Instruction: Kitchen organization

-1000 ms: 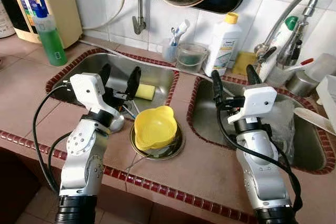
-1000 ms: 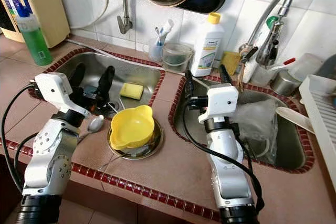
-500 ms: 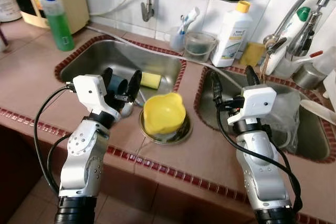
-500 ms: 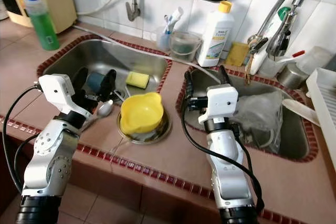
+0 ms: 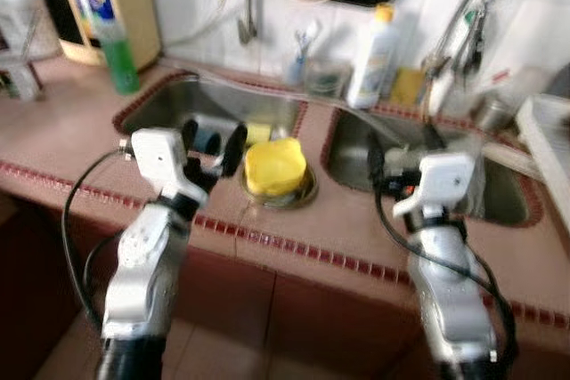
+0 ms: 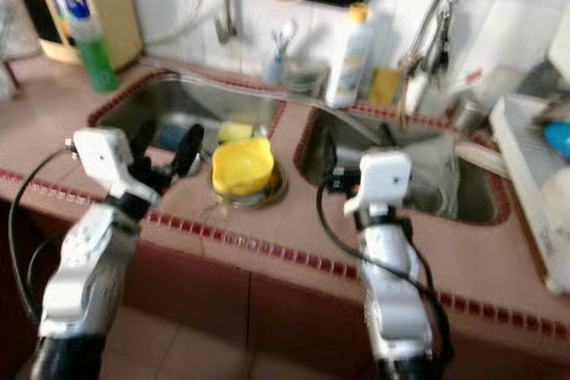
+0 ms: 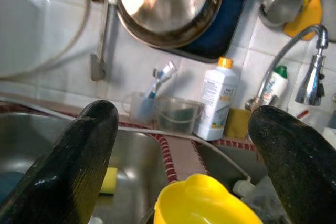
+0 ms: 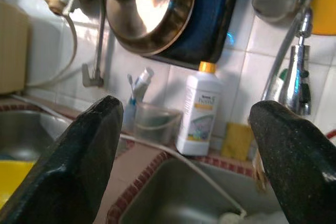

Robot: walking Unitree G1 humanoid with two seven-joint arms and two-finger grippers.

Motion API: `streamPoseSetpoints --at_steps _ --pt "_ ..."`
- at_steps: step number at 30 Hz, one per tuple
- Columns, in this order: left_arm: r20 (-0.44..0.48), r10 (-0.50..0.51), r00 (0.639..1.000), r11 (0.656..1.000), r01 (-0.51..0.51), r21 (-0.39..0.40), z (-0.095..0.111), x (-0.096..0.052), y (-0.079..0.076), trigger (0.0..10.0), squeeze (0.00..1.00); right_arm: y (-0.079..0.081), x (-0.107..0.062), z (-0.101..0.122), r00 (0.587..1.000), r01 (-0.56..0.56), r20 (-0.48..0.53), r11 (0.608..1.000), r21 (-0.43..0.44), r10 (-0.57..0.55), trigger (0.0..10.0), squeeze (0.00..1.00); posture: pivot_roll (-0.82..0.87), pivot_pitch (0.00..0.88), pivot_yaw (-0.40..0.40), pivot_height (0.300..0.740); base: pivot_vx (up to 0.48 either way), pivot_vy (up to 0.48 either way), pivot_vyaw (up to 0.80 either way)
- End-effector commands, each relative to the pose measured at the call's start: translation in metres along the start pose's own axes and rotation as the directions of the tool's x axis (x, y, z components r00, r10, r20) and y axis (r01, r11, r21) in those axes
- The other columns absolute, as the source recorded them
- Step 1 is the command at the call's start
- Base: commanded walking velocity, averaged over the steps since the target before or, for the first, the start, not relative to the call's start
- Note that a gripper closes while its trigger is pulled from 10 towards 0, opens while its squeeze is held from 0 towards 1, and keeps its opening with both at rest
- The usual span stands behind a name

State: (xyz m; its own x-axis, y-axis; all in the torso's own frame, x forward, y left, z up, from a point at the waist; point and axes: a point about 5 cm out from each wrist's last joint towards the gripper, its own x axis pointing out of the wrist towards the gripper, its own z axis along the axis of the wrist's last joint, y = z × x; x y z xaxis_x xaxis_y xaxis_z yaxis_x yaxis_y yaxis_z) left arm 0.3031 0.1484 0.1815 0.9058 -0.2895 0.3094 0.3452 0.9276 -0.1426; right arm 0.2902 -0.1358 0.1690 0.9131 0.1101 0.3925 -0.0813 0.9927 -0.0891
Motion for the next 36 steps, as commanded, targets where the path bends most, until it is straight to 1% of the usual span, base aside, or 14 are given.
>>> streamPoseSetpoints --at_steps 1,7,9,12,13,17,19,21,23,24,26,31,34,36 --pt "0.001 -0.011 1.0 1.0 0.011 0.004 0.002 0.003 -0.004 10.0 0.0 -0.005 0.003 0.007 0.999 0.017 0.038 1.0 -0.01 -0.017 10.0 0.0 0.08 0.0 -0.061 0.74 0.0 0.0 0.0" --pt "-0.011 -0.018 1.0 1.0 0.019 0.024 0.001 0.001 -0.003 10.0 0.0 -0.004 0.003 0.006 0.999 0.014 0.031 1.0 -0.015 -0.013 10.0 0.0 0.08 0.0 -0.057 0.74 0.0 0.0 0.0" --pt "-0.021 -0.041 0.999 0.998 0.042 0.042 0.001 0.0 -0.004 10.0 0.0 -0.004 0.003 0.005 1.0 0.016 0.023 1.0 -0.012 -0.015 10.0 0.0 0.08 0.0 -0.056 0.74 0.0 0.0 0.0" --pt "-0.058 -0.094 0.994 0.99 0.099 0.102 0.001 -0.001 -0.002 10.0 0.0 -0.005 -0.001 -0.004 0.999 0.023 -0.034 1.0 0.01 -0.023 10.0 0.0 0.08 0.0 -0.056 0.74 0.0 0.0 0.0" --pt "-0.065 -0.099 0.993 0.988 0.106 0.108 0.001 -0.001 -0.002 10.0 0.0 -0.005 -0.002 -0.005 0.999 0.018 -0.043 1.0 0.012 -0.017 10.0 0.0 0.08 0.0 -0.056 0.74 0.0 0.0 0.0" --pt "-0.14 -0.136 0.981 0.969 0.161 0.185 -0.005 -0.002 -0.004 10.0 0.0 -0.01 -0.008 -0.019 0.991 0.043 -0.128 0.996 0.074 -0.033 10.0 0.0 0.08 0.0 -0.05 0.74 0.0 0.0 0.0" --pt "-0.158 -0.151 0.976 0.963 0.181 0.2 -0.008 -0.002 -0.007 10.0 0.0 -0.011 -0.011 -0.025 0.987 0.052 -0.158 0.994 0.098 -0.036 10.0 0.0 0.08 0.0 -0.048 0.74 0.0 0.0 0.0" --pt "-0.164 -0.173 0.971 0.963 0.202 0.178 -0.01 -0.003 -0.012 10.0 0.0 -0.011 -0.015 -0.032 0.981 0.055 -0.19 0.992 0.116 -0.032 10.0 0.0 0.08 0.0 -0.046 0.74 0.0 0.0 0.0" --pt "-0.172 -0.178 0.969 0.958 0.21 0.196 -0.01 -0.003 -0.014 10.0 0.0 -0.011 -0.016 -0.035 0.976 0.064 -0.214 0.99 0.126 -0.036 10.0 0.0 0.07 0.0 -0.044 0.74 0.0 0.0 0.0" --pt "-0.187 -0.187 0.964 0.952 0.225 0.208 -0.011 -0.003 -0.015 10.0 0.0 -0.01 -0.015 -0.037 0.973 0.053 -0.23 0.99 0.131 -0.022 10.0 0.0 0.07 0.0 -0.043 0.74 0.0 0.0 0.0" --pt "-0.2 -0.183 0.963 0.953 0.224 0.204 -0.011 -0.002 -0.014 10.0 0.0 -0.007 -0.011 -0.039 0.971 0.028 -0.24 0.988 0.153 0.009 10.0 0.0 0.07 0.0 -0.043 0.74 0.0 0.0 0.0" --pt "-0.208 -0.189 0.96 0.942 0.237 0.239 -0.01 -0.002 -0.014 10.0 0.0 -0.004 -0.001 -0.038 0.972 -0.008 -0.23 0.986 0.167 0.047 10.0 0.0 0.07 0.0 -0.043 0.74 0.0 0.0 0.0" --pt "-0.246 -0.202 0.948 0.933 0.262 0.245 -0.014 -0.005 -0.014 10.0 0.0 0.001 0.012 -0.036 0.973 -0.055 -0.209 0.98 0.191 0.095 10.0 0.0 0.08 0.0 -0.042 0.74 0.0 0.0 0.0" --pt "-0.264 -0.212 0.941 0.935 0.274 0.224 -0.016 -0.007 -0.013 10.0 0.0 0.005 0.02 -0.035 0.971 -0.089 -0.2 0.977 0.194 0.128 10.0 0.0 0.09 0.0 -0.045 0.74 0.0 0.0 0.0"
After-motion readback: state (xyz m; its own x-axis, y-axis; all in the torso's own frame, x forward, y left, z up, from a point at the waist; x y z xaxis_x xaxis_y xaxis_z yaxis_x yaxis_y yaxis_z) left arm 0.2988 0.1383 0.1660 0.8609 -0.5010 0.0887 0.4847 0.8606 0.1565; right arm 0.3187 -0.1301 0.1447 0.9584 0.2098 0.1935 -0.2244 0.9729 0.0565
